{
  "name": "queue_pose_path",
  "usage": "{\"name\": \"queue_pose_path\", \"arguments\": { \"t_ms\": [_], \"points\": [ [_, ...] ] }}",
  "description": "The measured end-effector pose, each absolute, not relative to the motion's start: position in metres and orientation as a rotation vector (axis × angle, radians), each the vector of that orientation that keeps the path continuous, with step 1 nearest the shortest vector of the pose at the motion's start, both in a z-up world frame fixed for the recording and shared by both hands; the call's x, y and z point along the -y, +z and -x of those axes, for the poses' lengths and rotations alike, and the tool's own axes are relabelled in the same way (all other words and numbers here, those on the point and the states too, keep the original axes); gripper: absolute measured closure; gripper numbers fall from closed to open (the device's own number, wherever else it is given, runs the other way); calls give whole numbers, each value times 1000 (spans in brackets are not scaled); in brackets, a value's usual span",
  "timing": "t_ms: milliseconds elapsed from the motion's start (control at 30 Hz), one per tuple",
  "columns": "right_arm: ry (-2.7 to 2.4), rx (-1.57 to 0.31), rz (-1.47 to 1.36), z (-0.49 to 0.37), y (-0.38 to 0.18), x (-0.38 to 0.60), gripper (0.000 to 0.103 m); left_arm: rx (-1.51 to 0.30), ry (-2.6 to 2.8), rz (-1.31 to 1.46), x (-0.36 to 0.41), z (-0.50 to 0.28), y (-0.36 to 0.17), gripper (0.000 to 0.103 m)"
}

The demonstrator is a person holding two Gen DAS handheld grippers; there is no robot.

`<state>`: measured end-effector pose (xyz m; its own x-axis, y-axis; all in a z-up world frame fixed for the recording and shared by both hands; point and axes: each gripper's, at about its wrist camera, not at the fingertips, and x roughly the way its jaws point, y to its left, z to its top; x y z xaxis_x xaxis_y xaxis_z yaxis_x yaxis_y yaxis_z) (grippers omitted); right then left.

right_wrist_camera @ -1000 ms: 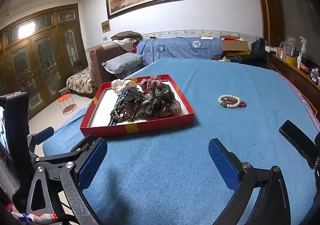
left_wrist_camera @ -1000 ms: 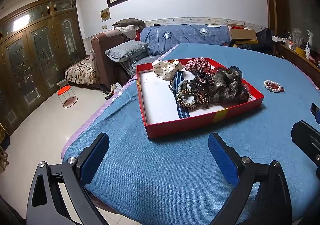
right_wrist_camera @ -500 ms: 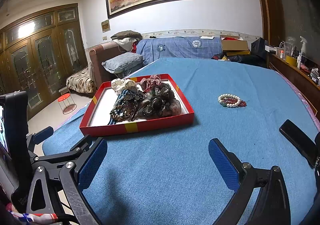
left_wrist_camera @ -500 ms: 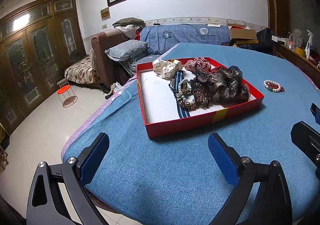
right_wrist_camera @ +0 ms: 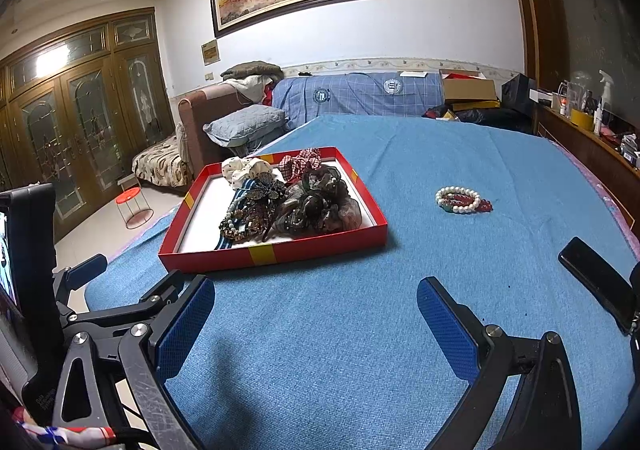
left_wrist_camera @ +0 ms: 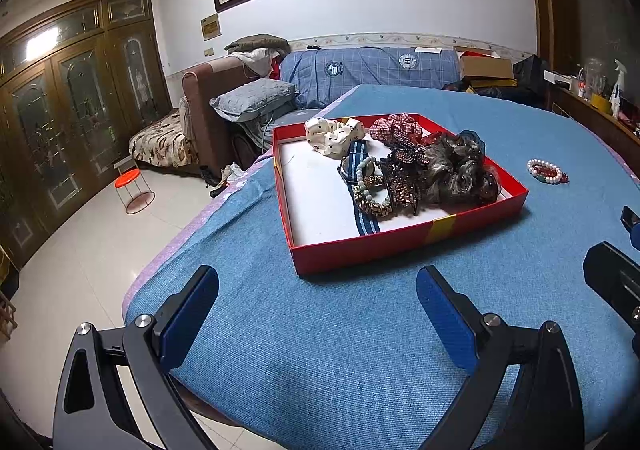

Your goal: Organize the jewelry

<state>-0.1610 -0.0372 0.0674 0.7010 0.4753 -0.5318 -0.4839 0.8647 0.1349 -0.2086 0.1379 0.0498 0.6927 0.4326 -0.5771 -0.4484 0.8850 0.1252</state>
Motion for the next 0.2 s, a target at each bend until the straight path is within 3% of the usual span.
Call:
{"name": "queue_pose_path", "arguments": {
  "t_ms": [200],
  "points": [
    [510,-581,-7,156,70,47,0,-628,476,18,-131,207,52,4]
  ]
}}
